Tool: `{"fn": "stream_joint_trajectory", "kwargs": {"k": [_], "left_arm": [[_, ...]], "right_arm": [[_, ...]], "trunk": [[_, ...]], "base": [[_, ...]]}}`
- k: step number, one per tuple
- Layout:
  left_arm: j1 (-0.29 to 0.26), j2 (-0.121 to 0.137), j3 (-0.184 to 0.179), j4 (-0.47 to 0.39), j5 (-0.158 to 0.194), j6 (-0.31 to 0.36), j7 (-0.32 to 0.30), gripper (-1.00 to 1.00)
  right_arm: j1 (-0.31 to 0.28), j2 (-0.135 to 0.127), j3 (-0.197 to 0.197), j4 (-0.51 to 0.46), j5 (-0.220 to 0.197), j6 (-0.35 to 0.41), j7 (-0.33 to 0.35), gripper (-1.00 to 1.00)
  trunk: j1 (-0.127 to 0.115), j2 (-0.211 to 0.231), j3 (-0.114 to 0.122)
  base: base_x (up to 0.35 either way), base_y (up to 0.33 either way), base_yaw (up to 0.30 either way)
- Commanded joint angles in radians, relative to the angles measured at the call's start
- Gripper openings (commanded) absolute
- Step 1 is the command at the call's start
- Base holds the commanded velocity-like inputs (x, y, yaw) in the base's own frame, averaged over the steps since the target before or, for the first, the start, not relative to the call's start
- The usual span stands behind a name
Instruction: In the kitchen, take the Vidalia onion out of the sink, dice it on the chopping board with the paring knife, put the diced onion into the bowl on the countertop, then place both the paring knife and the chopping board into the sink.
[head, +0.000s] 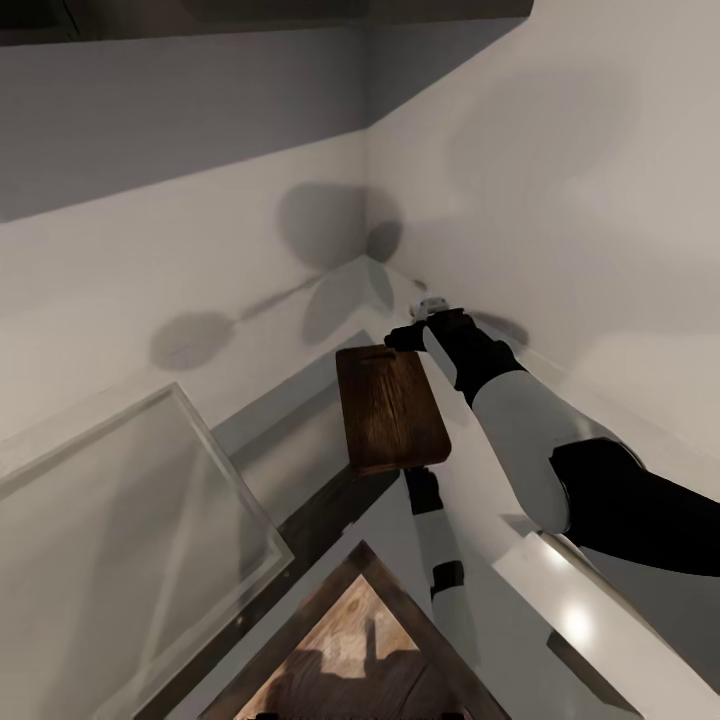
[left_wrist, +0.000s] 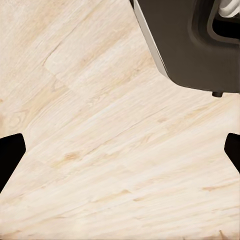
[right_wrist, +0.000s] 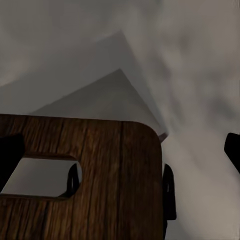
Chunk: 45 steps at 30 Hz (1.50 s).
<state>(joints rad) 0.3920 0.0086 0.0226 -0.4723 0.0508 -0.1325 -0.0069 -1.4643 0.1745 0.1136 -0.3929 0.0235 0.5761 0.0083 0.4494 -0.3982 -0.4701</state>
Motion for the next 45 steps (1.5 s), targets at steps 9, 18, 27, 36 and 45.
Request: {"fn": "stream_joint_trajectory", "kwargs": {"k": [9, 18, 27, 36, 45], "left_arm": [[0.001, -0.001, 0.0, -0.001, 0.006, -0.001, -0.001, 1.0], [0.001, -0.001, 0.0, 0.0, 0.006, -0.001, -0.001, 1.0], [0.001, -0.001, 0.0, 0.0, 0.006, -0.001, -0.001, 1.0], [0.001, -0.001, 0.0, 0.0, 0.005, -0.001, -0.001, 1.0], [0.001, -0.001, 0.0, 0.0, 0.006, -0.001, -0.001, 1.0]], "right_arm": [[-0.001, 0.0, 0.003, 0.0, 0.003, 0.005, 0.001, 1.0], [-0.001, 0.0, 0.003, 0.0, 0.003, 0.005, 0.001, 1.0], [-0.001, 0.0, 0.003, 0.0, 0.004, 0.005, 0.001, 1.0], [-0.001, 0.0, 0.003, 0.0, 0.004, 0.005, 0.001, 1.0], [-0.001, 0.0, 0.003, 0.0, 0.003, 0.005, 0.001, 1.0]], "trunk": [[0.001, -0.002, -0.013], [0.001, -0.002, -0.025], [0.001, -0.002, -0.036], [0.001, -0.002, -0.048], [0.001, -0.002, -0.06]], "base": [[0.0, 0.0, 0.0], [0.0, 0.0, 0.0], [0.0, 0.0, 0.0], [0.0, 0.0, 0.0], [0.0, 0.0, 0.0]]}}
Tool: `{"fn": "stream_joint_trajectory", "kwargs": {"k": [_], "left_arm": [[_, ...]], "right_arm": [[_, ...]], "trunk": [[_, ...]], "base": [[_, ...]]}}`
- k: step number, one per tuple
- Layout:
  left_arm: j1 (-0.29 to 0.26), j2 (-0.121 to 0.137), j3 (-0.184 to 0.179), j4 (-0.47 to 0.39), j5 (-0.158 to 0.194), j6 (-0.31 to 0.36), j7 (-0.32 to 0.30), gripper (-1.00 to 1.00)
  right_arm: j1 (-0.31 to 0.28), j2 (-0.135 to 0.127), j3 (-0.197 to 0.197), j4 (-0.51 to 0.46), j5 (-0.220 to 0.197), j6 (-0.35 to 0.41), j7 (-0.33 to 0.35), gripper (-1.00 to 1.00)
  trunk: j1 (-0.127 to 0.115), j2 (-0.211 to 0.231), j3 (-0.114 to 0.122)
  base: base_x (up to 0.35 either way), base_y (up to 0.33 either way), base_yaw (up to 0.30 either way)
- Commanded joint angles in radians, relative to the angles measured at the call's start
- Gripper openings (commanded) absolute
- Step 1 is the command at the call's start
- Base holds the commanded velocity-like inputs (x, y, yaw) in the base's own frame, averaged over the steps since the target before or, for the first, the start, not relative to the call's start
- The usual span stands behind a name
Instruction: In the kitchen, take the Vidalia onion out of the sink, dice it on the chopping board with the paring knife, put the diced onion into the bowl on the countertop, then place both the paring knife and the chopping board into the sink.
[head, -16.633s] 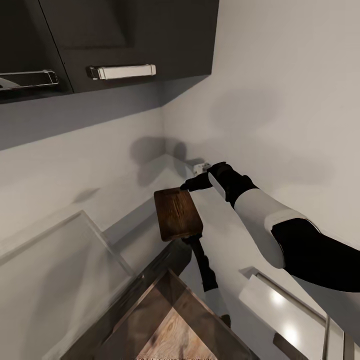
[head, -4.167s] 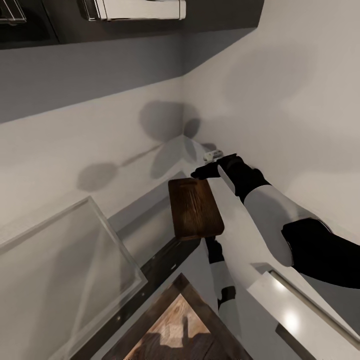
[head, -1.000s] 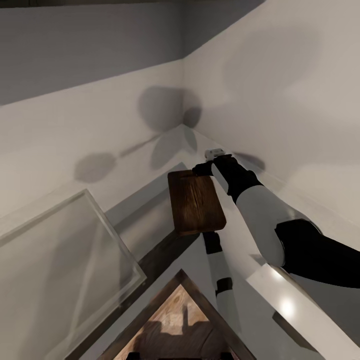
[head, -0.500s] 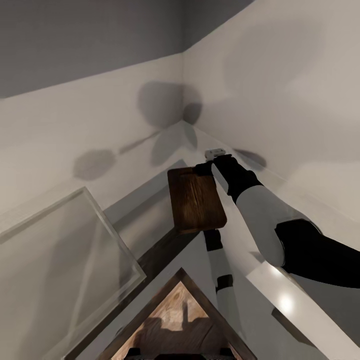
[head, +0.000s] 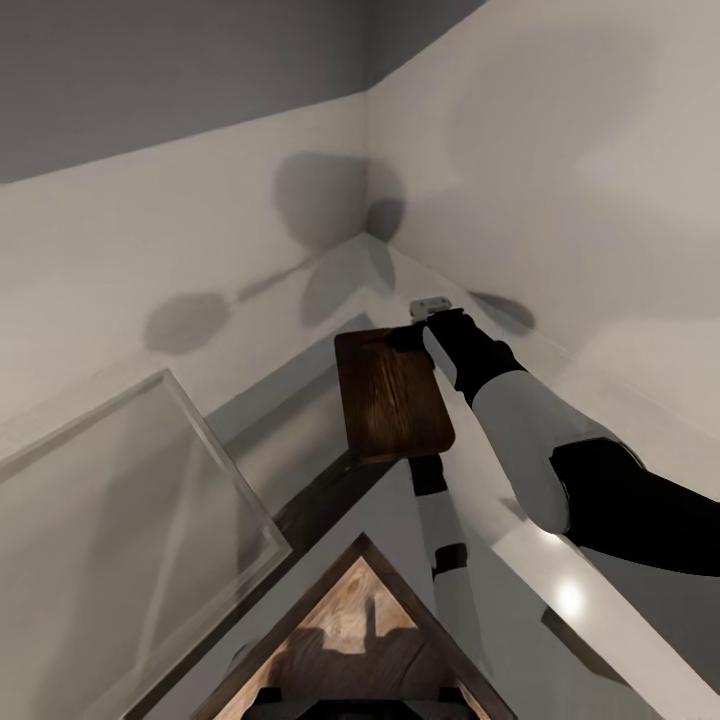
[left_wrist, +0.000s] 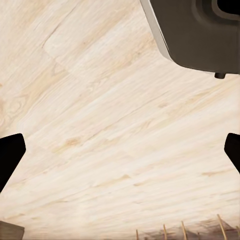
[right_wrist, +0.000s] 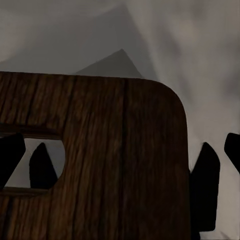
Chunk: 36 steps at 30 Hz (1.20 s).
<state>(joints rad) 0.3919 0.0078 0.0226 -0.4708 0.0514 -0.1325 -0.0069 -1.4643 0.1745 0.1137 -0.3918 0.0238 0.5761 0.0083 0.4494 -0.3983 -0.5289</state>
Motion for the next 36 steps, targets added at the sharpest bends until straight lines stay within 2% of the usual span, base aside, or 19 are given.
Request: {"fn": "stream_joint_trajectory", "kwargs": {"k": [1, 36], "left_arm": [[0.001, 0.0, 0.0, -0.002, 0.005, -0.001, -0.001, 1.0], [0.001, 0.0, 0.0, -0.002, 0.005, -0.001, -0.001, 1.0]], "right_arm": [[-0.001, 0.0, 0.003, -0.001, 0.003, 0.005, 0.001, 1.0], [-0.001, 0.0, 0.003, -0.001, 0.002, 0.007, -0.004, 1.0]], "trunk": [[0.001, -0.002, -0.003], [0.001, -0.002, -0.008]], "base": [[0.0, 0.0, 0.0], [0.0, 0.0, 0.0]]}}
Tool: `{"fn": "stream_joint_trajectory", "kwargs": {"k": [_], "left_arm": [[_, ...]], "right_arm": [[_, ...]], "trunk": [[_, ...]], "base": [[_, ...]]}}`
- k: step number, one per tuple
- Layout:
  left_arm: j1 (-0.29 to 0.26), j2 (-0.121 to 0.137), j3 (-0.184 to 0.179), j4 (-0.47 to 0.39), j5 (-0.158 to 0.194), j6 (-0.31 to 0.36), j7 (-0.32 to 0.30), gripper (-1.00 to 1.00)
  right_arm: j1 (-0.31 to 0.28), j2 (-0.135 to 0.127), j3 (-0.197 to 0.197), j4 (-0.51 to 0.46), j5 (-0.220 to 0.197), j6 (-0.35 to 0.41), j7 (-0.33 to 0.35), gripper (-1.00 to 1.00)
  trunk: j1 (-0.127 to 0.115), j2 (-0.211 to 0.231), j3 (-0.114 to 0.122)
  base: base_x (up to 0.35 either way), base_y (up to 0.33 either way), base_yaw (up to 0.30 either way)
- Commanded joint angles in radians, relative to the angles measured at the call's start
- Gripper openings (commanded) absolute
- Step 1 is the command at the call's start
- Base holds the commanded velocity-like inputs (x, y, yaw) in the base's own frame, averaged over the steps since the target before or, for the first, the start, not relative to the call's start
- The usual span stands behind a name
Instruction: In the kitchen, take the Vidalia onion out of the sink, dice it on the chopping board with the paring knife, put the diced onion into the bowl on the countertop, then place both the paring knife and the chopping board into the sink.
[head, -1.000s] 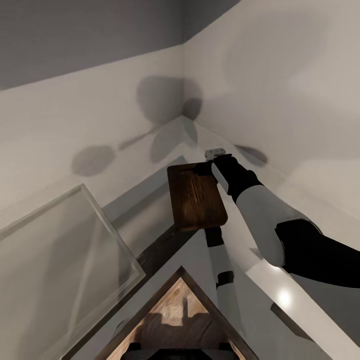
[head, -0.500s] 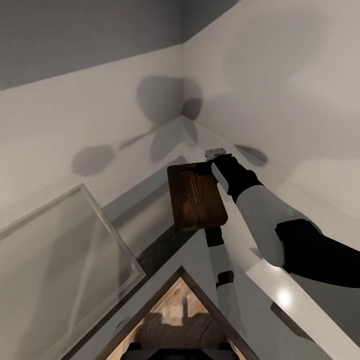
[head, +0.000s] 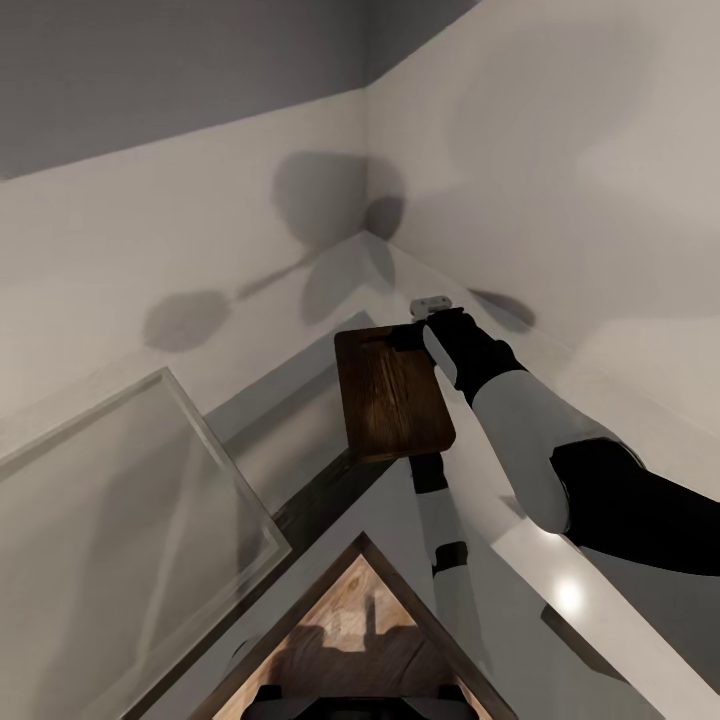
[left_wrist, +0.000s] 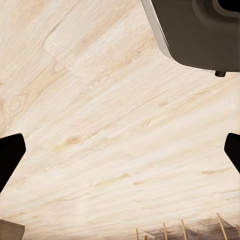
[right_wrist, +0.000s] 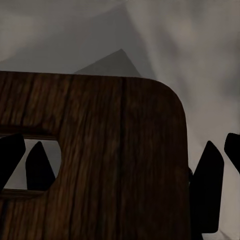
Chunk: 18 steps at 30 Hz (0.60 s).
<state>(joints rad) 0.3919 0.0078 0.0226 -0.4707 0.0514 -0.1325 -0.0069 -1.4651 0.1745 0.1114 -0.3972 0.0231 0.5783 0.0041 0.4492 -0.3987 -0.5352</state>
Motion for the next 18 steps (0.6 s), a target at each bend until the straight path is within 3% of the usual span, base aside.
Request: {"fn": "stream_joint_trajectory", "kwargs": {"k": [1, 18], "left_arm": [[0.001, 0.0, 0.0, -0.002, 0.005, -0.001, -0.001, 1.0], [0.001, 0.0, 0.0, 0.0, 0.005, -0.001, -0.001, 1.0]], "right_arm": [[0.0, 0.0, 0.005, 0.005, 0.003, 0.006, 0.001, 1.0], [0.0, 0.0, 0.005, 0.005, 0.003, 0.009, -0.001, 1.0]], "trunk": [[0.001, -0.001, -0.002], [0.001, -0.001, -0.002]], "base": [[0.0, 0.0, 0.0], [0.0, 0.0, 0.0]]}}
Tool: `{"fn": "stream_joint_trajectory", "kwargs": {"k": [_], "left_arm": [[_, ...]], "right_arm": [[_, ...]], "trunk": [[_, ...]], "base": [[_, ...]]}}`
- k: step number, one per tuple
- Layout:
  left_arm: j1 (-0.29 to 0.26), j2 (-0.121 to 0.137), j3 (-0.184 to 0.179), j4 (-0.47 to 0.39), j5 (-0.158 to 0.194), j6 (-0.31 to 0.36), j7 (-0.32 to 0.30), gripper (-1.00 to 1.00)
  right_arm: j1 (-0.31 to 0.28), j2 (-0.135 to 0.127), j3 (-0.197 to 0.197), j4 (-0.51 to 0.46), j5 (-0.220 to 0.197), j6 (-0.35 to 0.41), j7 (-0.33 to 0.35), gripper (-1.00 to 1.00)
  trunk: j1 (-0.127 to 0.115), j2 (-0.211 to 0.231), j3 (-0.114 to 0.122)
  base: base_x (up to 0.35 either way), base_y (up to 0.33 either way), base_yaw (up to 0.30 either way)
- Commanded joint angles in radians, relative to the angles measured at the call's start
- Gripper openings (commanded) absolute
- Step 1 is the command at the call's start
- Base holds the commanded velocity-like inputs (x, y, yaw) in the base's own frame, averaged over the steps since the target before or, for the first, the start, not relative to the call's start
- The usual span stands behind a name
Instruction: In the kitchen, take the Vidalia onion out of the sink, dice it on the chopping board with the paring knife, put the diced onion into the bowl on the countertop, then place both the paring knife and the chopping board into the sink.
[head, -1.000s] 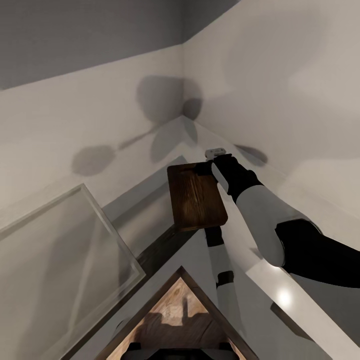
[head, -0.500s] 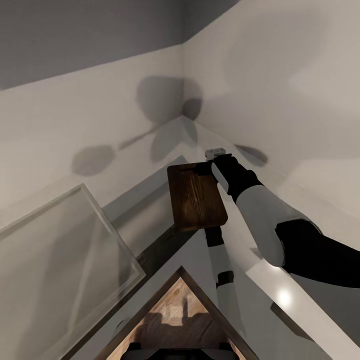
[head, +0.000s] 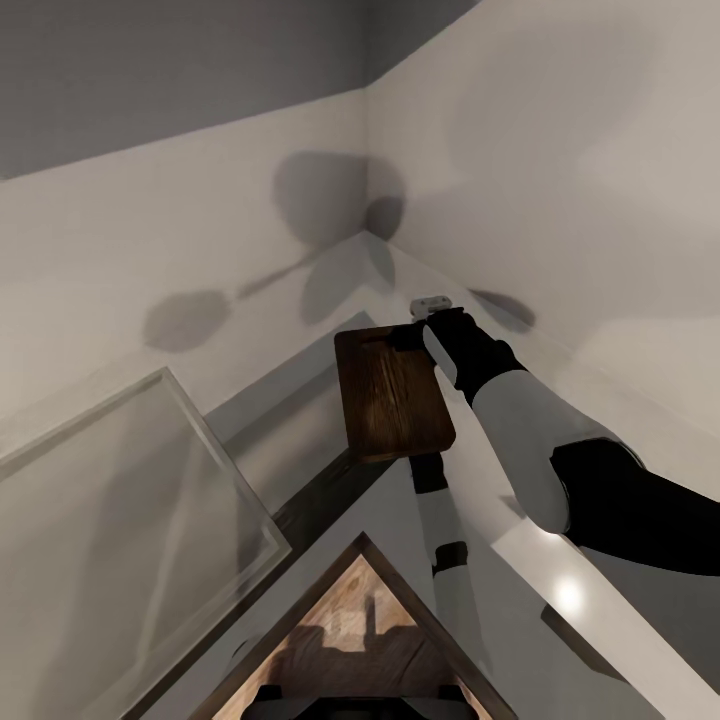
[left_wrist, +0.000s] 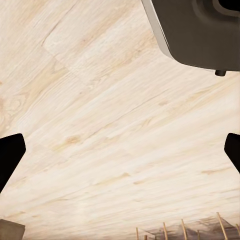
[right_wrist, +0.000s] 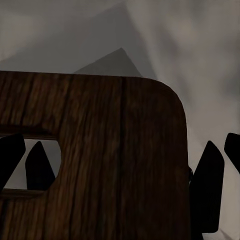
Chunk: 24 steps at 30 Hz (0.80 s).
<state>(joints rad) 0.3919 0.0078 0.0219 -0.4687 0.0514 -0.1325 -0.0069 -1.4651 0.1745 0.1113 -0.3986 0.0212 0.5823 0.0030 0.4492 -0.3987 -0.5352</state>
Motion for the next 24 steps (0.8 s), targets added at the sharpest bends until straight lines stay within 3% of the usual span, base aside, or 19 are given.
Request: {"fn": "stream_joint_trajectory", "kwargs": {"k": [1, 10, 11, 24], "left_arm": [[0.001, 0.0, 0.0, -0.002, 0.005, -0.001, -0.001, 1.0], [0.001, 0.0, 0.001, -0.001, 0.005, -0.001, -0.001, 1.0], [0.001, 0.0, 0.001, -0.001, 0.005, -0.001, -0.001, 1.0], [0.001, 0.0, 0.0, -0.001, 0.005, -0.001, -0.001, 1.0]], "right_arm": [[0.0, 0.0, 0.005, 0.006, 0.005, 0.005, 0.0, 1.0], [0.0, 0.0, 0.005, 0.006, 0.005, 0.005, 0.0, 1.0], [0.0, 0.0, 0.005, 0.006, 0.005, 0.005, 0.0, -1.0], [0.0, 0.0, 0.006, 0.006, 0.005, 0.007, -0.001, -1.0]], "trunk": [[0.001, -0.001, -0.002], [0.001, -0.001, -0.002], [0.001, -0.001, -0.002], [0.001, -0.001, -0.002]], "base": [[0.0, 0.0, 0.0], [0.0, 0.0, 0.0], [0.0, 0.0, 0.0], [0.0, 0.0, 0.0]]}}
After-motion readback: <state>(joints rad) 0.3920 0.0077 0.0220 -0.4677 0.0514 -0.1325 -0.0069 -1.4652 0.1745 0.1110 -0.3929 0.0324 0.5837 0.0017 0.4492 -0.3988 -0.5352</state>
